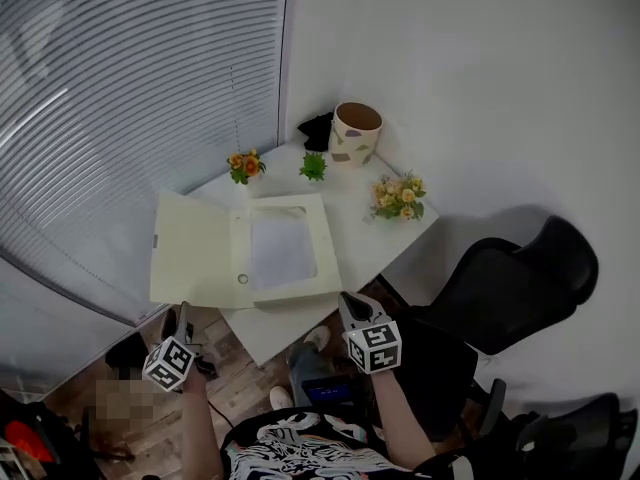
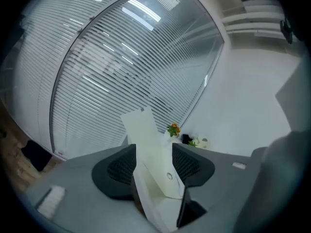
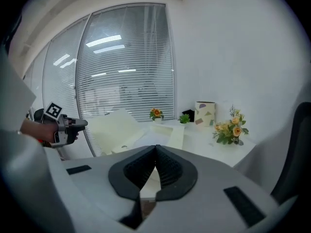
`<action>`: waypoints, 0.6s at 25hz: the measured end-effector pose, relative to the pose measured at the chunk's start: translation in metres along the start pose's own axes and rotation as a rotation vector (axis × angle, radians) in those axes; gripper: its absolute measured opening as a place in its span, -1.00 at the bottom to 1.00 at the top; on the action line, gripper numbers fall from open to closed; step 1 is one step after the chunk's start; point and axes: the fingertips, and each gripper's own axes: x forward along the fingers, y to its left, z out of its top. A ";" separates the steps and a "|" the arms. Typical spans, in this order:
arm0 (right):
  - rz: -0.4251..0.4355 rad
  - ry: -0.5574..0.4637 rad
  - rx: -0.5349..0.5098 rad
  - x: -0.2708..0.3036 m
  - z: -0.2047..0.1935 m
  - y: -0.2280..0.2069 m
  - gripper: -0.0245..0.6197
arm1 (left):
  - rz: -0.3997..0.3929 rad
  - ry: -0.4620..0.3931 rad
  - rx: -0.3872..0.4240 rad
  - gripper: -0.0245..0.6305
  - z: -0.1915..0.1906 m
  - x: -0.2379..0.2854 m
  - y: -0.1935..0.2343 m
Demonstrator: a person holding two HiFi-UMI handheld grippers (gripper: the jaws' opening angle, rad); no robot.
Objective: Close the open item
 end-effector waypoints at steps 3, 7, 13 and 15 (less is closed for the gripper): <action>0.013 0.048 0.003 0.022 -0.015 -0.008 -0.91 | 0.036 -0.004 -0.003 -0.22 0.003 0.012 0.010; 0.023 0.109 0.002 0.042 -0.035 -0.018 -0.91 | 0.074 0.015 0.032 -0.22 0.001 0.025 0.016; 0.053 0.161 -0.004 0.065 -0.053 -0.026 -0.91 | 0.111 0.025 -0.014 -0.22 -0.001 0.040 0.027; 0.068 0.182 -0.023 0.070 -0.059 -0.026 -0.91 | 0.116 0.034 -0.001 -0.22 -0.004 0.044 0.026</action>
